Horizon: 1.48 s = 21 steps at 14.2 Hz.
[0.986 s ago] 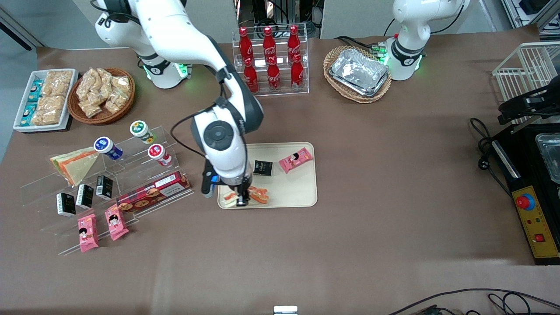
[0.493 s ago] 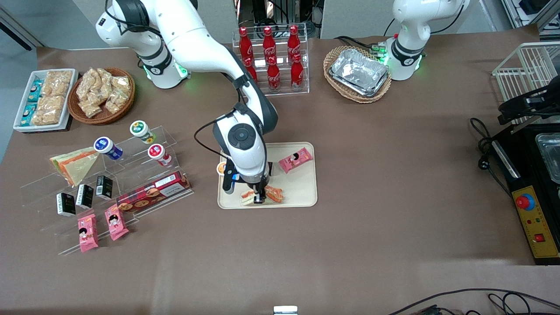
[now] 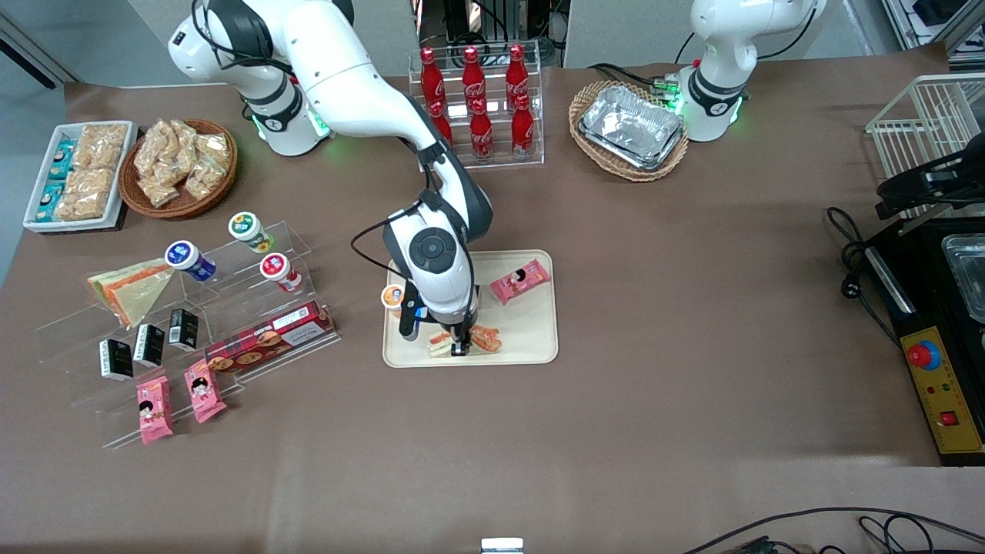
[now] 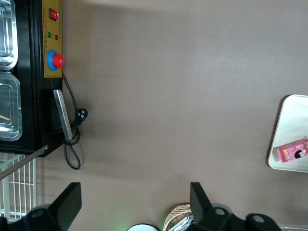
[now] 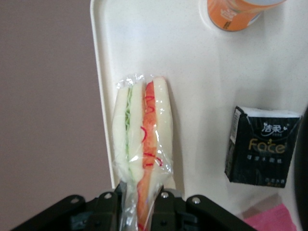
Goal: Place sandwich on tray
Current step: 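Lower the sandwich onto the tray beside the orange cup and release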
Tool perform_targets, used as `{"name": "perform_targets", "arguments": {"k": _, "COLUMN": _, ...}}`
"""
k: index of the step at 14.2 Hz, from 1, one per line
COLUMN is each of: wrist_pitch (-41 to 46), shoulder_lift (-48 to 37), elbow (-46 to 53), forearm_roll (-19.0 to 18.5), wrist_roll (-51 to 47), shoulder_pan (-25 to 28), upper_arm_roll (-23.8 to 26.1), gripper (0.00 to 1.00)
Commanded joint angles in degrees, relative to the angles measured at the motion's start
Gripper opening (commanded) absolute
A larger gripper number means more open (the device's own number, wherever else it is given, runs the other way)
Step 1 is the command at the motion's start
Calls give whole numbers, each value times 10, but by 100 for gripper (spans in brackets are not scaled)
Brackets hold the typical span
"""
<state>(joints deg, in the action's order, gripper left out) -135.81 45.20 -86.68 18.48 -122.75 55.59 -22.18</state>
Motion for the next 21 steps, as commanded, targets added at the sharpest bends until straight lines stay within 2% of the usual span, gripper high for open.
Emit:
{"name": "perform_targets", "arguments": {"k": 1, "wrist_pitch": -30, "shoulder_lift": 3, "elbow": -18, "forearm_roll": 14, "wrist_roll": 23, "shoulder_pan": 11, "upper_arm_roll": -3, "gripper": 0}}
{"name": "perform_targets", "arguments": {"k": 2, "wrist_pitch": -31, "shoulder_lift": 3, "elbow": -20, "forearm_roll": 13, "wrist_roll": 32, "shoulder_pan": 11, "upper_arm_roll": -3, "gripper": 0}}
{"name": "perform_targets", "arguments": {"k": 3, "wrist_pitch": -31, "shoulder_lift": 2, "elbow": -22, "forearm_roll": 14, "wrist_roll": 43, "shoulder_pan": 10, "upper_arm_roll": -3, "gripper": 21}}
{"name": "perform_targets", "arguments": {"k": 5, "wrist_pitch": -31, "shoulder_lift": 3, "elbow": -24, "forearm_roll": 14, "wrist_roll": 73, "shoulder_pan": 11, "upper_arm_roll": -3, "gripper": 83}}
{"name": "perform_targets", "arguments": {"k": 6, "wrist_pitch": -30, "shoulder_lift": 1, "elbow": -23, "forearm_roll": 11, "wrist_roll": 72, "shoulder_pan": 14, "upper_arm_roll": -3, "gripper": 96}}
{"name": "perform_targets", "arguments": {"k": 8, "wrist_pitch": -19, "shoulder_lift": -16, "elbow": -22, "forearm_roll": 12, "wrist_roll": 67, "shoulder_pan": 21, "upper_arm_roll": -8, "gripper": 97}}
{"name": "perform_targets", "arguments": {"k": 10, "wrist_pitch": 27, "shoulder_lift": -48, "elbow": -22, "forearm_roll": 9, "wrist_roll": 74, "shoulder_pan": 17, "upper_arm_roll": -23, "gripper": 97}}
{"name": "perform_targets", "arguments": {"k": 11, "wrist_pitch": 49, "shoulder_lift": -69, "elbow": -21, "forearm_roll": 0, "wrist_roll": 78, "shoulder_pan": 18, "upper_arm_roll": -29, "gripper": 96}}
{"name": "perform_targets", "arguments": {"k": 13, "wrist_pitch": 102, "shoulder_lift": -100, "elbow": -21, "forearm_roll": -40, "wrist_roll": 90, "shoulder_pan": 21, "upper_arm_roll": -30, "gripper": 96}}
{"name": "perform_targets", "arguments": {"k": 15, "wrist_pitch": 147, "shoulder_lift": -143, "elbow": -18, "forearm_roll": -44, "wrist_roll": 102, "shoulder_pan": 11, "upper_arm_roll": -29, "gripper": 96}}
{"name": "perform_targets", "arguments": {"k": 17, "wrist_pitch": 202, "shoulder_lift": -182, "elbow": -18, "forearm_roll": -39, "wrist_roll": 190, "shoulder_pan": 7, "upper_arm_roll": -29, "gripper": 96}}
{"name": "perform_targets", "arguments": {"k": 20, "wrist_pitch": 231, "shoulder_lift": -225, "elbow": -21, "forearm_roll": -38, "wrist_roll": 262, "shoulder_pan": -5, "upper_arm_roll": -30, "gripper": 97}}
{"name": "perform_targets", "arguments": {"k": 21, "wrist_pitch": 260, "shoulder_lift": -237, "elbow": -22, "forearm_roll": -37, "wrist_roll": 333, "shoulder_pan": -16, "upper_arm_roll": -30, "gripper": 98}}
